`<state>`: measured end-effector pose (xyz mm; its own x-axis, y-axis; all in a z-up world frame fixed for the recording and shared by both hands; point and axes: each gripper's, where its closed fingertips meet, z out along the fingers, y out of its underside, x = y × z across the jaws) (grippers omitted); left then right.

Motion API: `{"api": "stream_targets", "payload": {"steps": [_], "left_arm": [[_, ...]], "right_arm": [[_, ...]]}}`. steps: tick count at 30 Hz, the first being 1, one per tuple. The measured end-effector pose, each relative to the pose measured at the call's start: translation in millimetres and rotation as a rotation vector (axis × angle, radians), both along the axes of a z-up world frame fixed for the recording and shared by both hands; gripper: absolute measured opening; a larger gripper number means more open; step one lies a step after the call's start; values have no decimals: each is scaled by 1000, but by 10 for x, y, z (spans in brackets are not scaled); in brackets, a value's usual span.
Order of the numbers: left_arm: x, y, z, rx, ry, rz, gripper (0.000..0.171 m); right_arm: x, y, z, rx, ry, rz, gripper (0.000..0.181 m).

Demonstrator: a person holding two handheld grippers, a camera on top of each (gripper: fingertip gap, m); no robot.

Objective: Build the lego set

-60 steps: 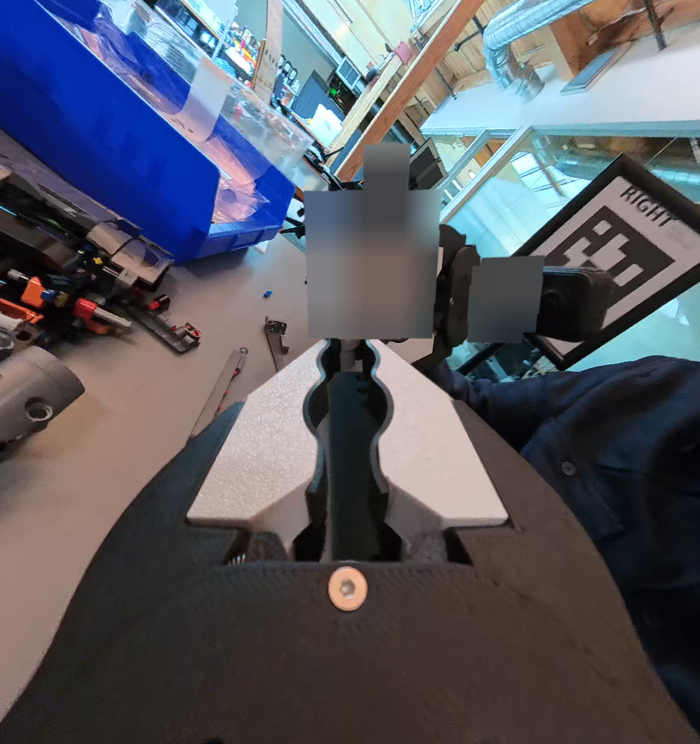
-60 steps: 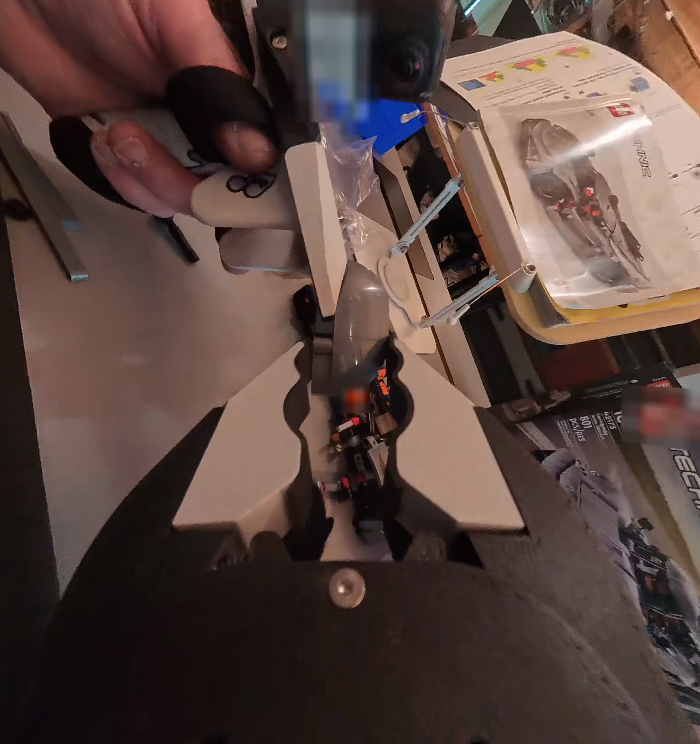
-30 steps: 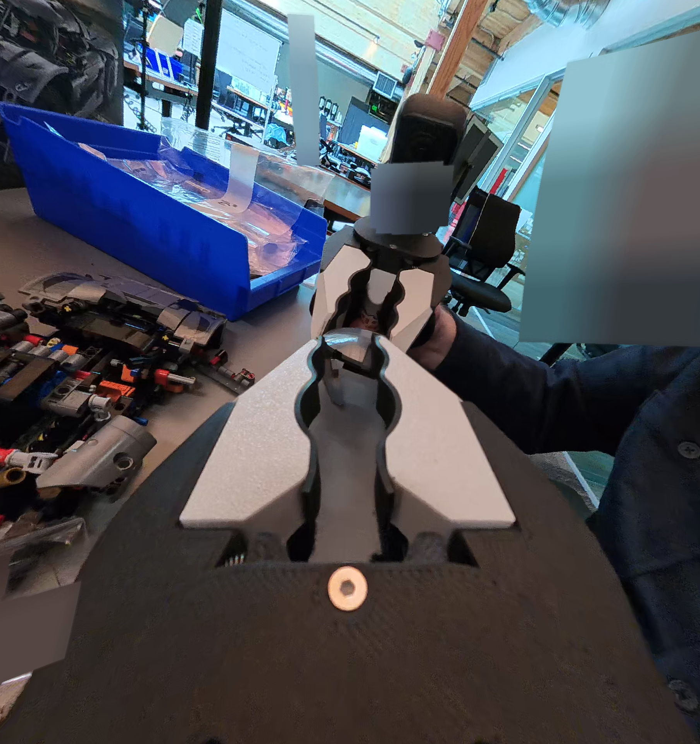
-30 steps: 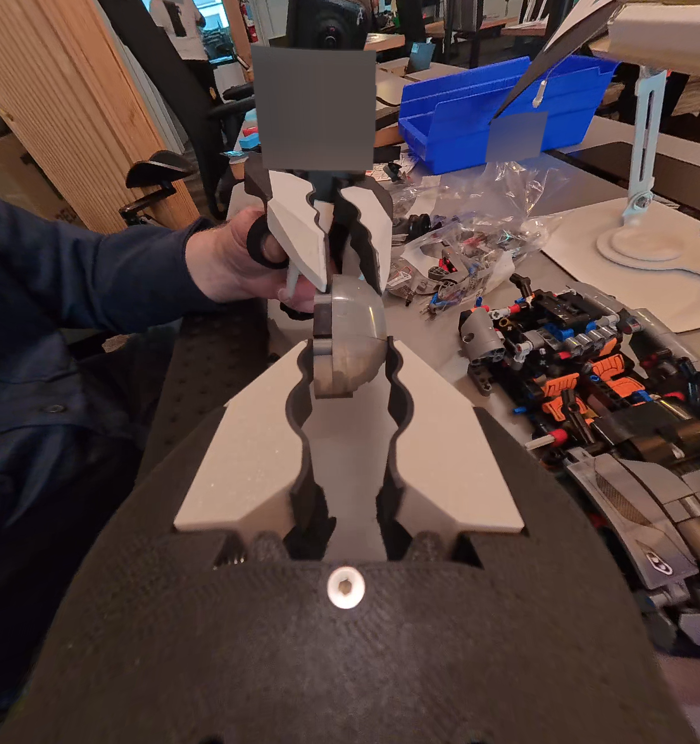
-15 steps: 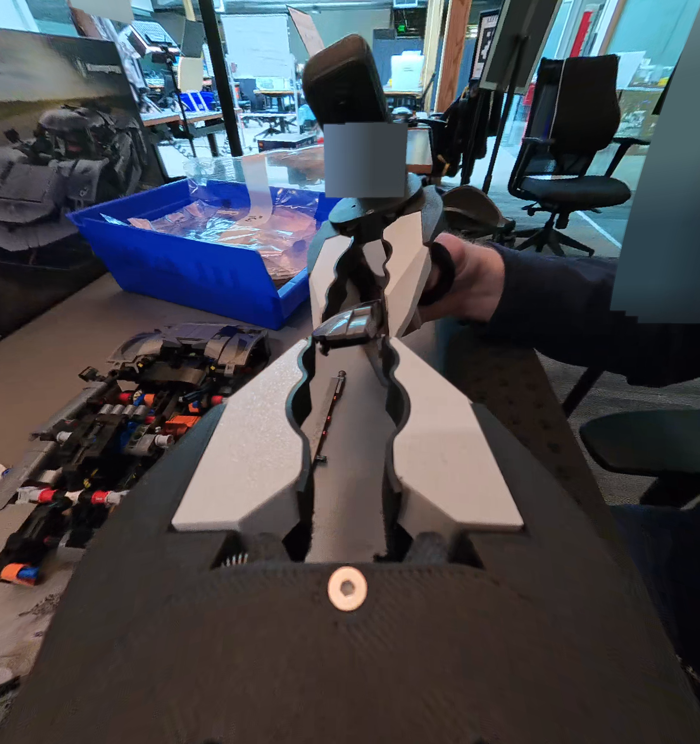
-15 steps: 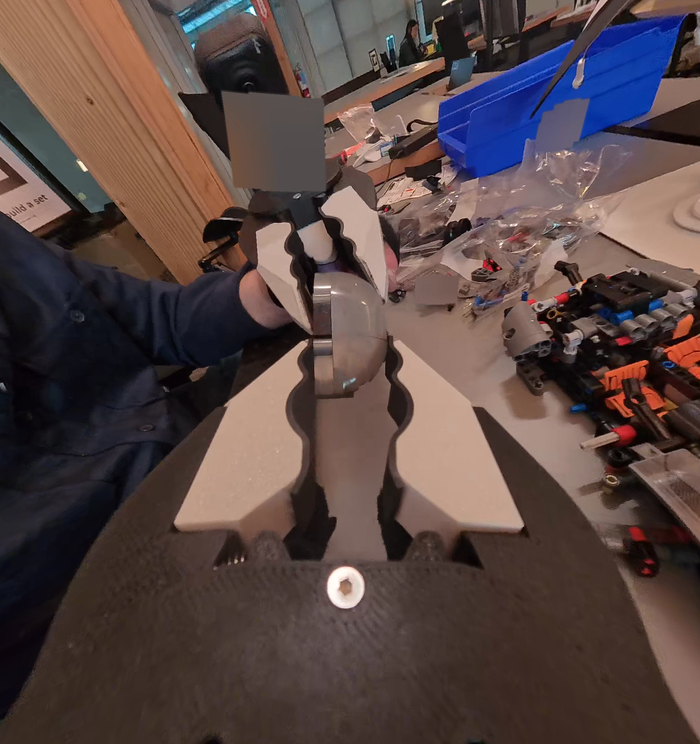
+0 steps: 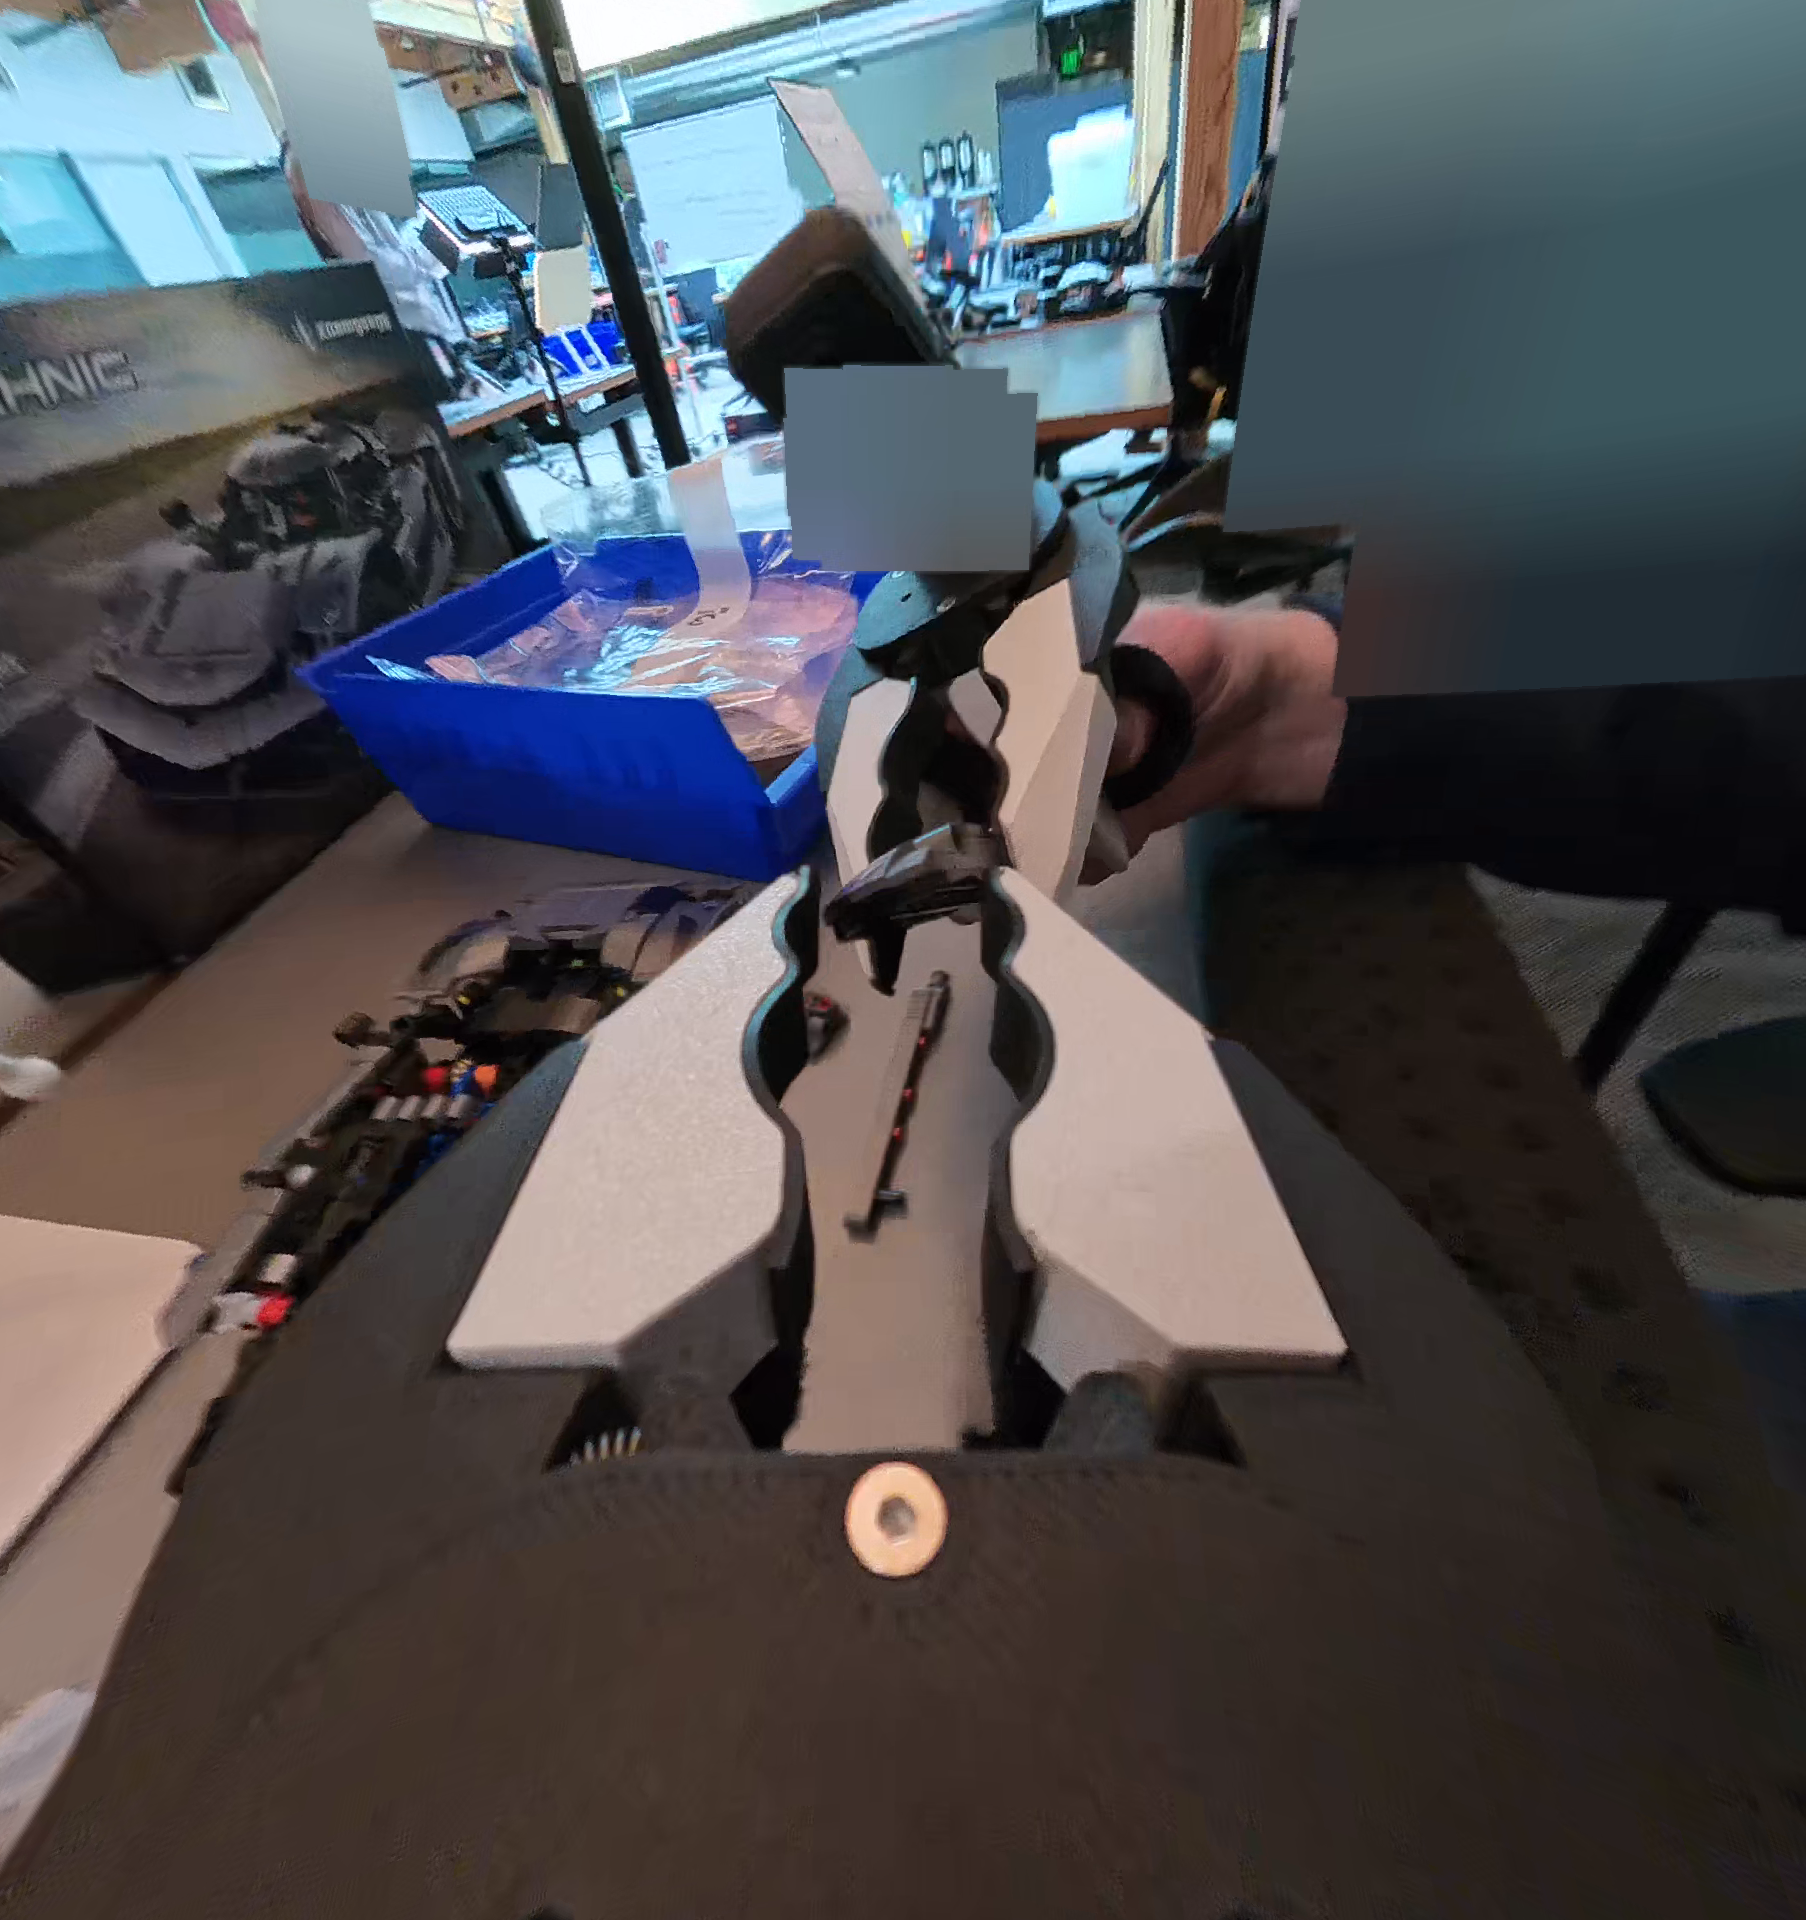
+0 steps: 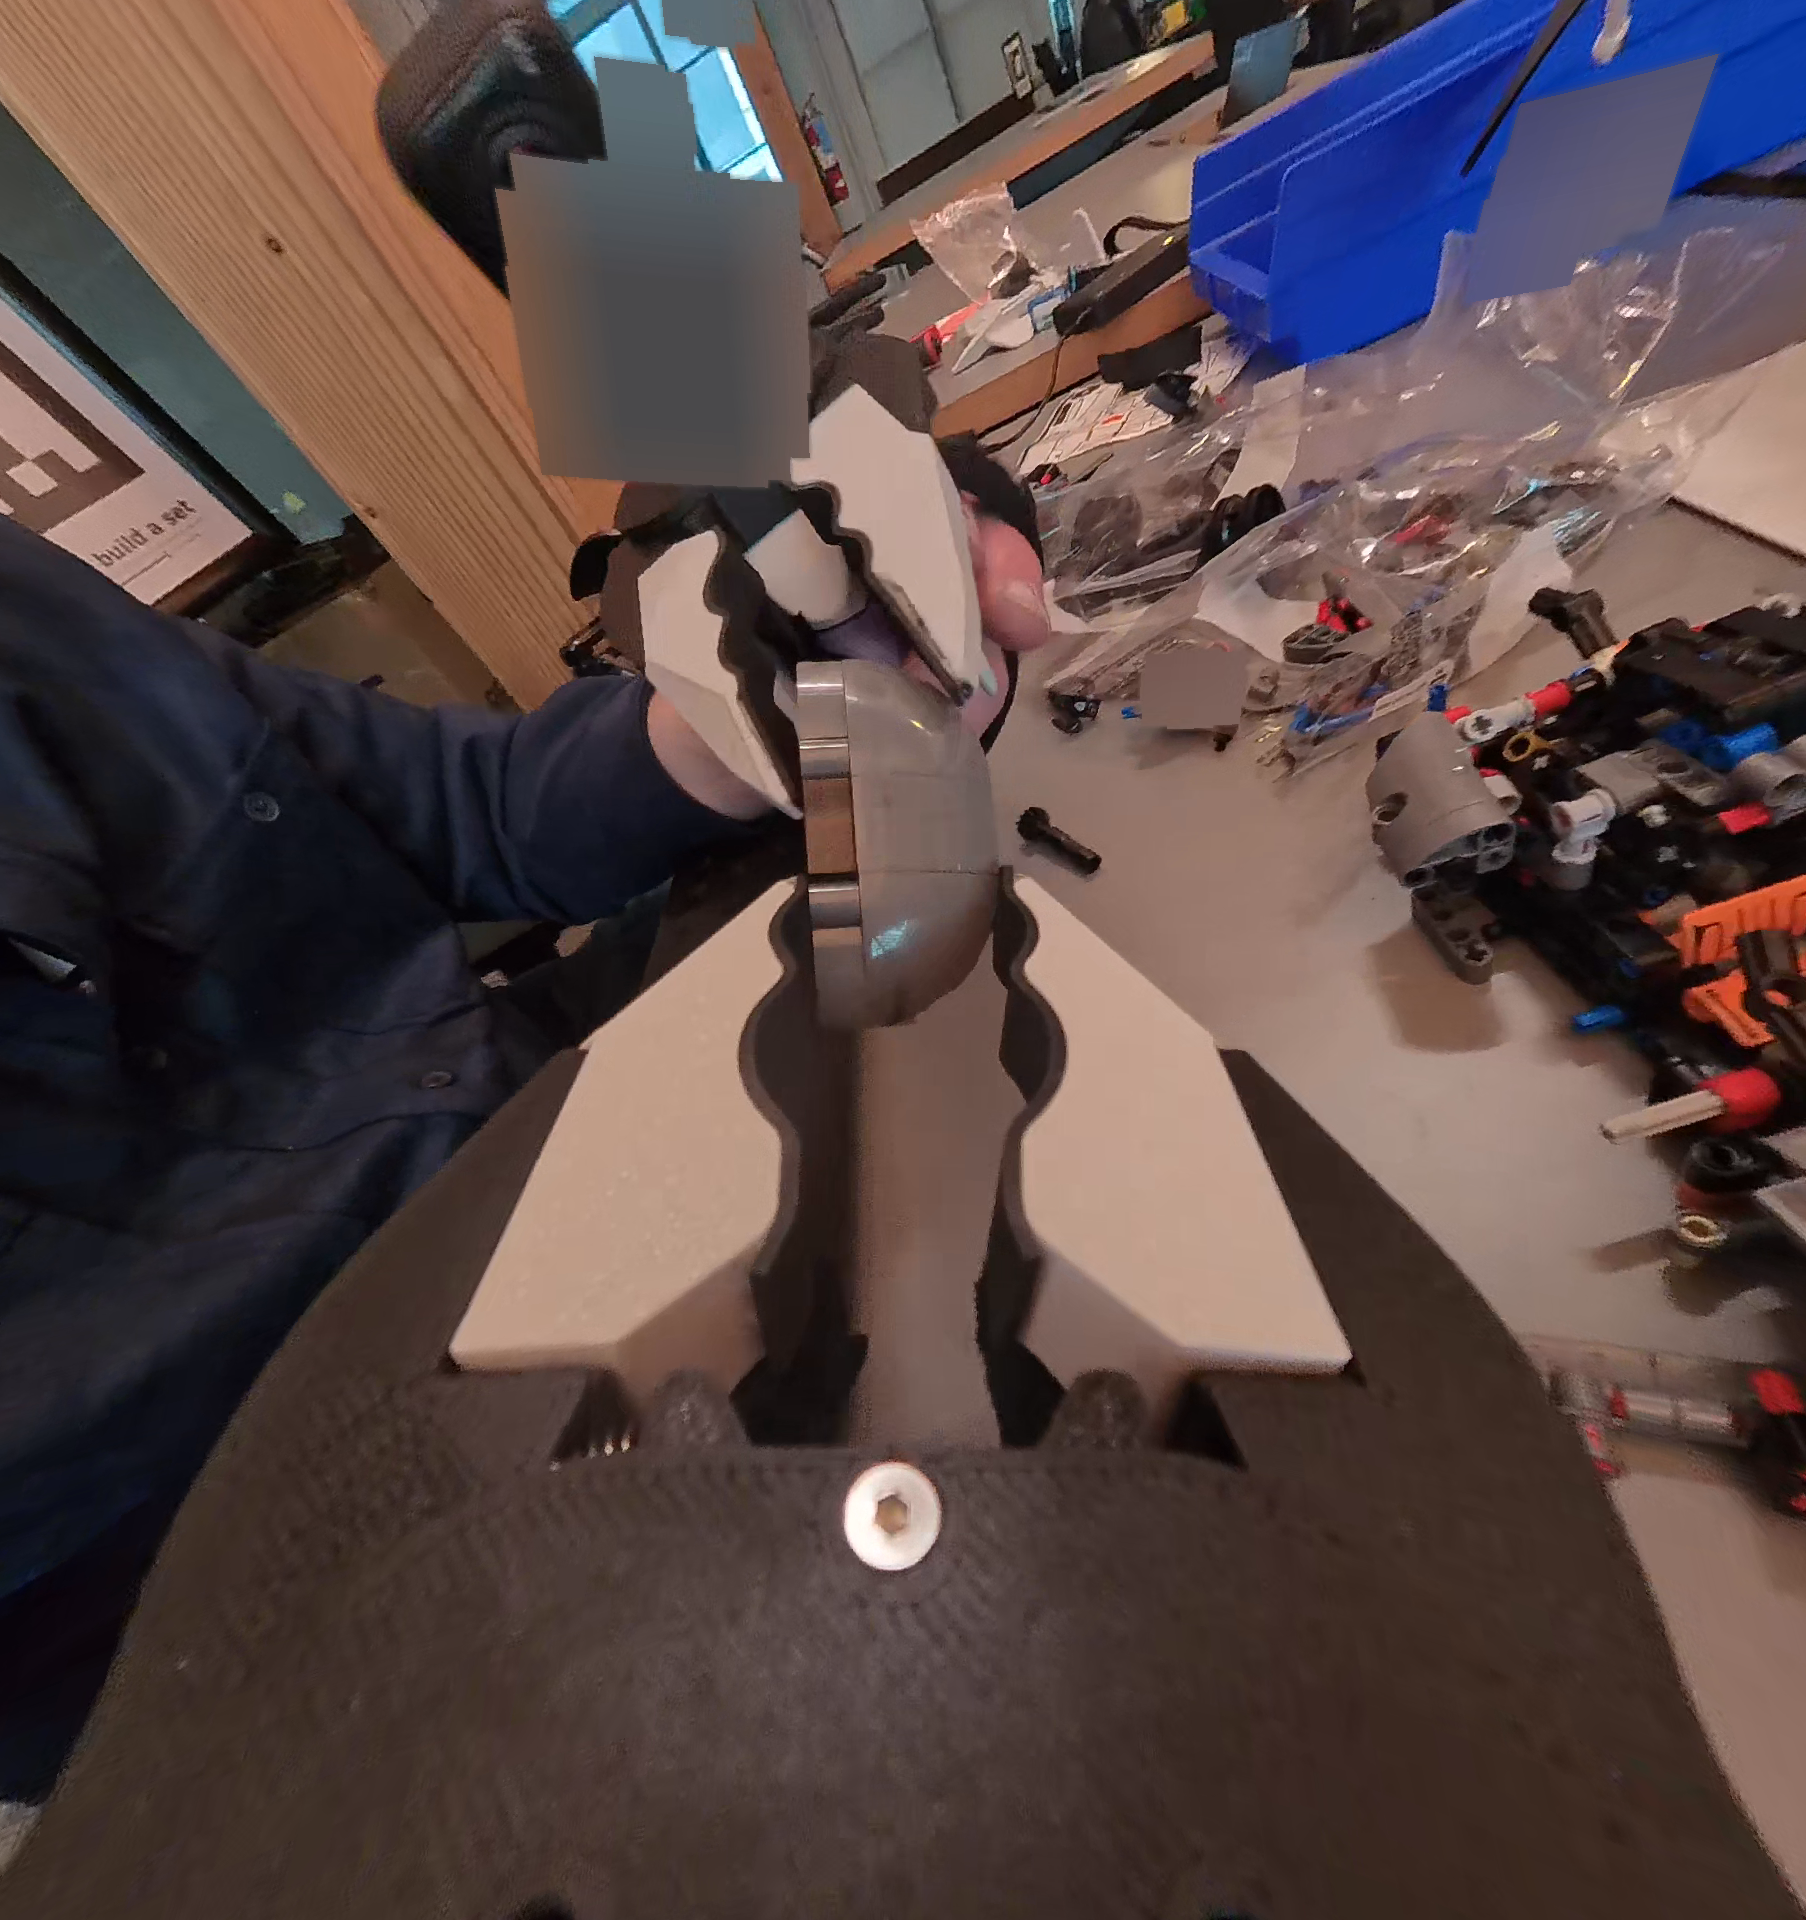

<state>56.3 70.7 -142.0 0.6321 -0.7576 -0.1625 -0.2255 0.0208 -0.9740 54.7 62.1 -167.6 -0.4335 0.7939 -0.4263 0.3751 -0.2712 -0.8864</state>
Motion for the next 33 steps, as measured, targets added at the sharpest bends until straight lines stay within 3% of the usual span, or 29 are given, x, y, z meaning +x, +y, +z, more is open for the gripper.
{"api": "stream_targets", "payload": {"steps": [6, 13, 18, 23, 29, 33], "left_arm": [[23, -18, -5, 60, 74, 21, 25], [-23, -4, 15, 6, 17, 32, 23], [-39, 11, 0, -89, -79, 8, 20], [-32, -7, 43, -79, -104, -8, 16], [-12, -20, 7, -179, -185, -63, 13], [29, -41, -46, -256, -220, -113, 12]], "right_arm": [[8, -2, 10, -28, 0, 8, 32], [-10, 62, 111, 24, 67, -53, 33], [-31, 107, 150, 169, 116, -127, 33], [-4, 149, 257, 207, 178, -163, 27], [-26, 172, 330, 484, 260, -274, 24], [-25, 140, 327, 493, 267, -261, 28]]}}
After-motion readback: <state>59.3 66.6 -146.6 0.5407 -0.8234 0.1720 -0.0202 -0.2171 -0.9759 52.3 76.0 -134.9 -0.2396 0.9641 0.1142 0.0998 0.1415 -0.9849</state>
